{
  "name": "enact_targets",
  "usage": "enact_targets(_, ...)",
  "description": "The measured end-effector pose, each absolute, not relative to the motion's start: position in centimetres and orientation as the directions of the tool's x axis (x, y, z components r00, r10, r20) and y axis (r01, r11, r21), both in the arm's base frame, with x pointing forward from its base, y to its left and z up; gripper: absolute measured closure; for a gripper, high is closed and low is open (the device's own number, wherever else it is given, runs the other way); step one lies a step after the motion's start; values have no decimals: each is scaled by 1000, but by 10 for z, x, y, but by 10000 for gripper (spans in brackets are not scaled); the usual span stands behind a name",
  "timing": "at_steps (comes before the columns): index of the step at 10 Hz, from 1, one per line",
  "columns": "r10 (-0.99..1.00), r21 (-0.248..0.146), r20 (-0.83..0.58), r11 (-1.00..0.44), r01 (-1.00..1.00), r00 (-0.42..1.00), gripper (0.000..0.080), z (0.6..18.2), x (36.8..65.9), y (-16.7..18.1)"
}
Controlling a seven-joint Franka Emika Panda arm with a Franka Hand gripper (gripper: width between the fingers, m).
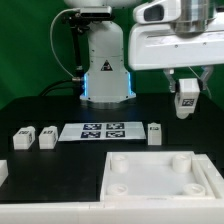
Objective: Assemble one leg
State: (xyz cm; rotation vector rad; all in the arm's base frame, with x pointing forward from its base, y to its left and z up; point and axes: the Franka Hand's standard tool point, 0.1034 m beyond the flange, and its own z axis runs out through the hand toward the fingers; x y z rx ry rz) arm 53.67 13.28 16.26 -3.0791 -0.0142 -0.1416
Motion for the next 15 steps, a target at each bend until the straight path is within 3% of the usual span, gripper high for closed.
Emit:
enact_targets(1,-2,-76,201,-997,14,980,502,169,553,135)
enact_targets(4,-25,-134,454,-990,40,890,502,163,544,148)
enact_targets(5,-21,-134,473,-990,49,881,502,160,542,148)
enact_targets(7,62,-61,467,-993,102,882,502,173,580,118)
enact_targets(9,114,-21,487,-990,143,866,502,169,596,106)
enact_targets(13,118,-21,485,-989,146,866,502,165,595,107)
enact_targets(15,123,-14,522,-988,153,844,502,136,605,108)
